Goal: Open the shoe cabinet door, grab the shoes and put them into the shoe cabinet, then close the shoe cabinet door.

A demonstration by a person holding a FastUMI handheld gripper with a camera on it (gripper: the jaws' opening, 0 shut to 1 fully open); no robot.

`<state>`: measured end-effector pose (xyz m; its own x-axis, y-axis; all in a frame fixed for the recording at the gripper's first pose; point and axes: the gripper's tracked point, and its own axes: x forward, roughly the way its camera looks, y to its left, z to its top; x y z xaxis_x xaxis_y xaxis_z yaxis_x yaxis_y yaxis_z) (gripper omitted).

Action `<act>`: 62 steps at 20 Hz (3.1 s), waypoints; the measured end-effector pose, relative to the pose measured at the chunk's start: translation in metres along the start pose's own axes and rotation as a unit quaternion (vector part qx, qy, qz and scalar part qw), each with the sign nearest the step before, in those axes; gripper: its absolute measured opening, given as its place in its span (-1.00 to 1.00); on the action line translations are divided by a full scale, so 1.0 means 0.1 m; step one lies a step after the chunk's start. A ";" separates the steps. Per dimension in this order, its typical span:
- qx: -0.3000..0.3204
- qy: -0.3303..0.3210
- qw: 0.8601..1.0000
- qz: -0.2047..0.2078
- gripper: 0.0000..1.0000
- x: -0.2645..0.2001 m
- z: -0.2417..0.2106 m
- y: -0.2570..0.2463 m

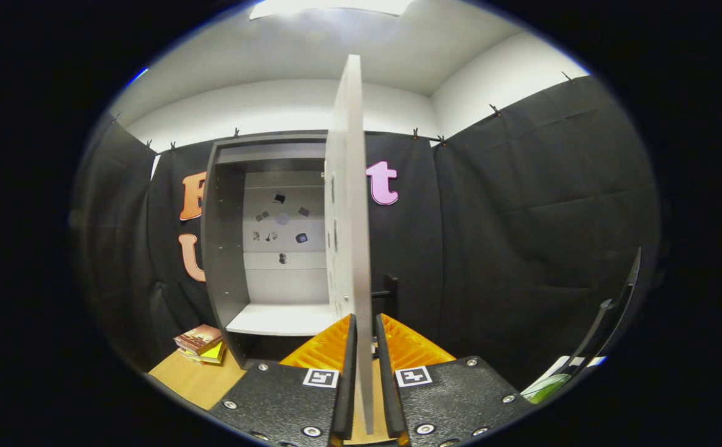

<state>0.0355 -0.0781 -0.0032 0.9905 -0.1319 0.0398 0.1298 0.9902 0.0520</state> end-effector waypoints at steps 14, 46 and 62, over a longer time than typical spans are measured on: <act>0.006 -0.001 0.996 0.086 0.71 -0.09 -0.05 1.72; 0.030 0.339 0.937 0.079 0.84 0.41 -3.63 2.32; 0.010 0.469 0.880 0.078 0.88 0.24 -4.98 2.33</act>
<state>0.1126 0.1728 -0.4873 0.6000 0.1114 -0.7922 -0.0031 0.9906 0.1369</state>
